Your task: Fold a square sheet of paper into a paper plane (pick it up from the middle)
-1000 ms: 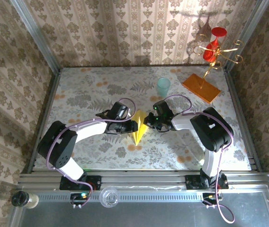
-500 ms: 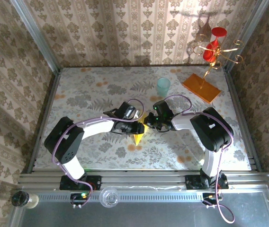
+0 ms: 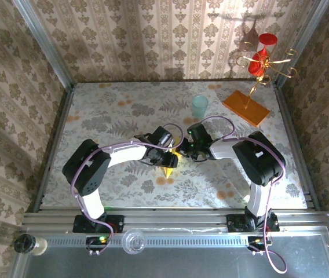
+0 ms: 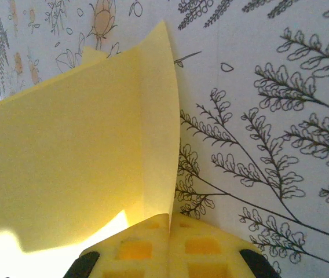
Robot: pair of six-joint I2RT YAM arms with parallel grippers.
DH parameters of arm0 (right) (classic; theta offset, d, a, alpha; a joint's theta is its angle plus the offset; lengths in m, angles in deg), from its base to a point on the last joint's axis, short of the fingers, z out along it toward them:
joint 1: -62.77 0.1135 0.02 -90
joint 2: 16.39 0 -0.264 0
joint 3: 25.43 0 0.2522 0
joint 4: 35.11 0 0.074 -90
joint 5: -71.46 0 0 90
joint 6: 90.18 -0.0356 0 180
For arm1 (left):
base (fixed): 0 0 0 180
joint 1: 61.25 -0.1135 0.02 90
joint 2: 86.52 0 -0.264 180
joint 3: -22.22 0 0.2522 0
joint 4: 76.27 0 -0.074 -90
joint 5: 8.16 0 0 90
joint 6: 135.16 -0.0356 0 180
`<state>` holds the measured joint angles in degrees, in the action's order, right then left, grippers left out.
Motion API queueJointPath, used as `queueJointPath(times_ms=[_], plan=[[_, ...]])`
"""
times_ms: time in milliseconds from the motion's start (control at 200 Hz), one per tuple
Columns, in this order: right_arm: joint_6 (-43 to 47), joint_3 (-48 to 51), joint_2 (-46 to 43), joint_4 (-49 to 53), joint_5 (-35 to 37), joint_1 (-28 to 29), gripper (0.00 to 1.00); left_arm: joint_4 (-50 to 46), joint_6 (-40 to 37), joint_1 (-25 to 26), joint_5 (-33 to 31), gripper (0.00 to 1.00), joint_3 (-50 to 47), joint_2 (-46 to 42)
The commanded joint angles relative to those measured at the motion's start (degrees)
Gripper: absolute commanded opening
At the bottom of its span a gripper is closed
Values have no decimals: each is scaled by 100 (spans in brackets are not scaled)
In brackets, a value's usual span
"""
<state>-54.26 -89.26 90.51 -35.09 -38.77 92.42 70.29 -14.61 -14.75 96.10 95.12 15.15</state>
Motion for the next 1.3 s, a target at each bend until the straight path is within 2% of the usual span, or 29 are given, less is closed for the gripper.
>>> queueJointPath(times_ms=[0,295,580,975,1295], plan=[[-34,-87,-2,55,-114,-30,2,-280,-224,78,-246,52,237,42],[-34,-99,7,64,-124,-34,1,-343,-223,95,-520,49,269,4],[-38,-89,16,64,-116,-37,1,-352,-157,93,-670,35,254,15],[-55,-59,22,29,-122,-34,1,-292,25,105,-863,32,248,32],[-81,-50,33,3,-131,-36,2,-350,14,166,-880,24,321,116]])
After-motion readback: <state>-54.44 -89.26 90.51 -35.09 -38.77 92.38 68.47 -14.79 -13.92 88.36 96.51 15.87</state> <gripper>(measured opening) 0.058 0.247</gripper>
